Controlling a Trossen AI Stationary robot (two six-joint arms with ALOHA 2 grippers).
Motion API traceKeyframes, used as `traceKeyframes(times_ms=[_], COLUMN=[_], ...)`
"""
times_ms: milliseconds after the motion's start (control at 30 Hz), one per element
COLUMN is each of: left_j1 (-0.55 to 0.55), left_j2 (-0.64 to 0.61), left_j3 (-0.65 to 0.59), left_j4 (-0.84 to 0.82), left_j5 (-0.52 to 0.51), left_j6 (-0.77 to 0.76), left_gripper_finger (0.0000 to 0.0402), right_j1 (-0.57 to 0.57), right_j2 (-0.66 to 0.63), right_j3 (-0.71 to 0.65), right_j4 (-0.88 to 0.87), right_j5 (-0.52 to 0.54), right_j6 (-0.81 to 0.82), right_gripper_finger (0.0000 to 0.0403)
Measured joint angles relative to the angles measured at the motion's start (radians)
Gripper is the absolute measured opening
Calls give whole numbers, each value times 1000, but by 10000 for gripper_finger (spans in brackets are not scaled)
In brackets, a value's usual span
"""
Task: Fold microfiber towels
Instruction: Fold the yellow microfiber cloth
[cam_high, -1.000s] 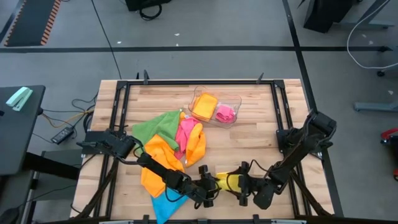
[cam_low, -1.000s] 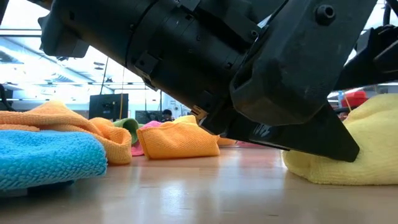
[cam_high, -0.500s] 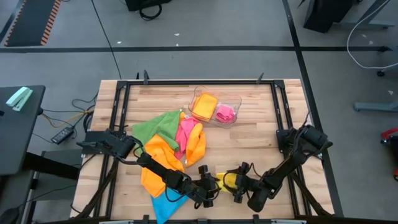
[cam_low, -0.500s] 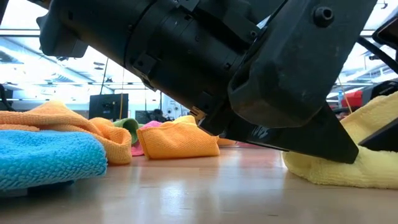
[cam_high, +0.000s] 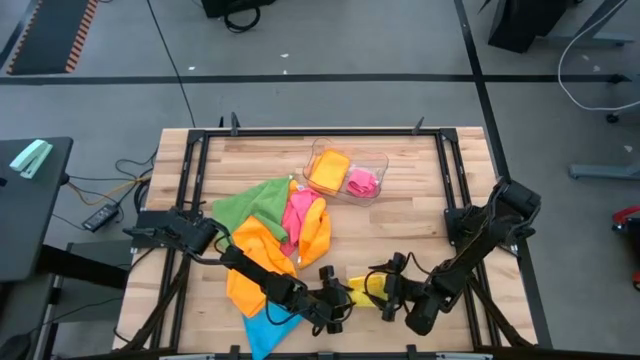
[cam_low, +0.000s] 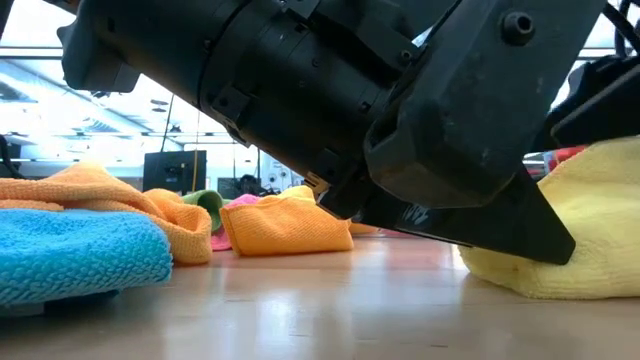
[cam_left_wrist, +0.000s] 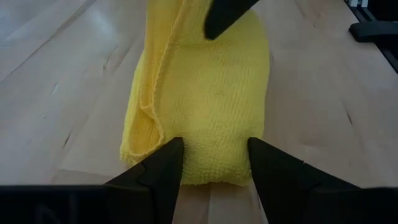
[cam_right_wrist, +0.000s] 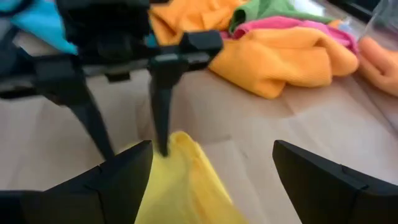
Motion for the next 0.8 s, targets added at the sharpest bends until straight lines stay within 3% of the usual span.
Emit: traceKeyframes(times_ms=[167,433,800], left_j1=[-3,-3,-3], left_j2=[0,0,0], left_j3=[0,0,0], left_j4=[-1,0,-5], left_j5=[0,0,3], left_j6=[0,0,0], left_gripper_finger=[190,189,186], right_j1=[9,46,50], right_j2=[23,124,25], right_j3=[-12,-75,-62], right_j4=[-86,-69,-91], right_j5=[0,-6,-17], right_j6=[128,407,321], right_gripper_finger=[342,342,342])
